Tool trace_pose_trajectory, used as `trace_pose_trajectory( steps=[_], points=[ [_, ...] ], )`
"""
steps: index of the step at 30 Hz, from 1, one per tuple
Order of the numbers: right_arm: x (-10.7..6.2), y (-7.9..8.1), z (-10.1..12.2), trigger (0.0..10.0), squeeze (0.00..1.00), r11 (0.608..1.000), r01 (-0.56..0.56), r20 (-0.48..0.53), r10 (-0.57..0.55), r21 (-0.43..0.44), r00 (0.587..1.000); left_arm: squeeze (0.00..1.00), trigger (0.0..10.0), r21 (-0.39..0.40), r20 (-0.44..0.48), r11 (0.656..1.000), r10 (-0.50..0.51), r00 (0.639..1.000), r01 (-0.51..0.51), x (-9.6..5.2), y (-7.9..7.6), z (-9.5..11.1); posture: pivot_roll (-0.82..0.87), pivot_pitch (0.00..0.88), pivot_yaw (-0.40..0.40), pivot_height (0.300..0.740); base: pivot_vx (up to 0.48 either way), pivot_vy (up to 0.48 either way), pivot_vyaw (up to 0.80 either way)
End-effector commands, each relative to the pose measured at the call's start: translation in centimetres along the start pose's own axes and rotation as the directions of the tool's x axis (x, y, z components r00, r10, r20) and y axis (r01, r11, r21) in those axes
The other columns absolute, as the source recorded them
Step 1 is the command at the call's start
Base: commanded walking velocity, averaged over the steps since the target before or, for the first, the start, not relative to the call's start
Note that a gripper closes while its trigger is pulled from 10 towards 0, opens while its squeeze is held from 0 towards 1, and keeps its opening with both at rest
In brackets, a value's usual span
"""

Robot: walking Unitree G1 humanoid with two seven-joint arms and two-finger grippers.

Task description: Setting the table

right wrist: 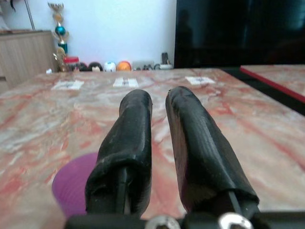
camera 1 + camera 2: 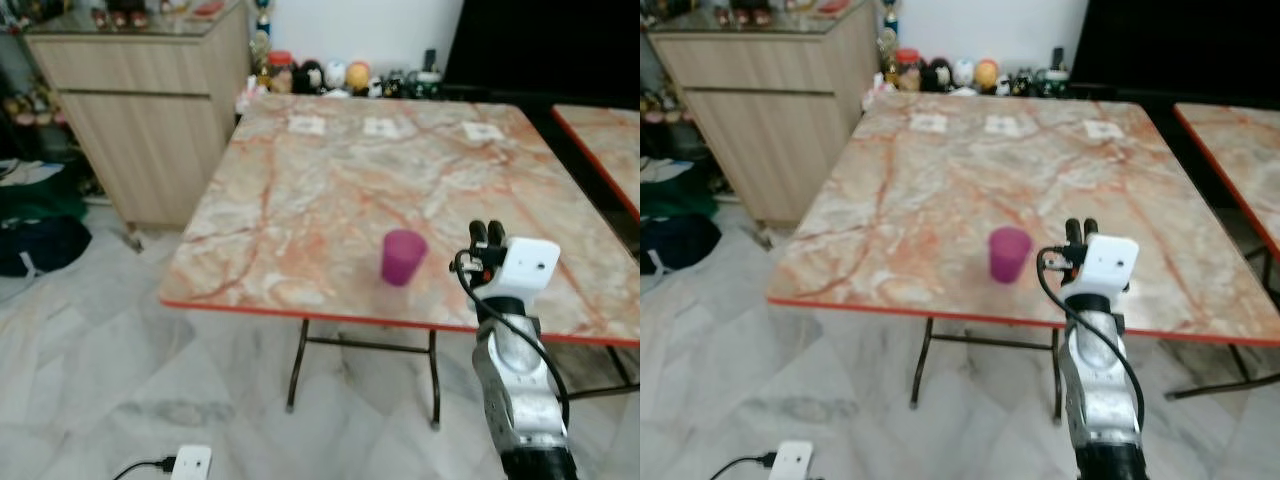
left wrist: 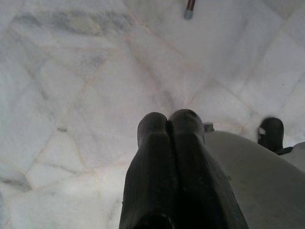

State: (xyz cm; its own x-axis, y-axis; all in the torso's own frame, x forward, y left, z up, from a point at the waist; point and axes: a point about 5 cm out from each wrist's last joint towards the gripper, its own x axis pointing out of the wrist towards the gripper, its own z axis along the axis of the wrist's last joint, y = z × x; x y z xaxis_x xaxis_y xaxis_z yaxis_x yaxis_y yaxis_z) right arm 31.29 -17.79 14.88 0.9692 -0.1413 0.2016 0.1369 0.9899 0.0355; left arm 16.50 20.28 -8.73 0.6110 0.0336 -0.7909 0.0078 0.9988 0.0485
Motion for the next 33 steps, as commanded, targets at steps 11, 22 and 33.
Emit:
trace_pose_trajectory(
  steps=[11,22,33],
  points=[
    [-0.3,-0.9,-0.6,10.0,0.0,1.0,0.025,-0.031,-0.026,-0.013,0.999,0.0,10.0,-0.002,-0.017,1.0,-0.018,1.0,0.018,0.0,-0.5,-0.4,0.0,0.076,0.003,0.74,0.142,0.0,0.0],
    [-0.5,-0.8,-0.8,10.0,0.0,0.999,0.008,-0.039,-0.009,-0.034,0.999,0.0,10.0,-0.002,-0.016,1.0,-0.019,1.0,0.019,0.0,-0.5,-0.4,0.0,0.078,0.004,0.74,0.282,0.0,0.36],
    [-2.5,-1.4,0.7,10.0,1.0,0.999,0.046,0.018,-0.047,0.025,0.999,0.0,10.0,-0.003,-0.015,1.0,-0.021,1.0,0.021,-0.1,-0.5,-0.5,0.0,0.075,-0.003,0.74,0.026,0.0,0.0]
  ],
)
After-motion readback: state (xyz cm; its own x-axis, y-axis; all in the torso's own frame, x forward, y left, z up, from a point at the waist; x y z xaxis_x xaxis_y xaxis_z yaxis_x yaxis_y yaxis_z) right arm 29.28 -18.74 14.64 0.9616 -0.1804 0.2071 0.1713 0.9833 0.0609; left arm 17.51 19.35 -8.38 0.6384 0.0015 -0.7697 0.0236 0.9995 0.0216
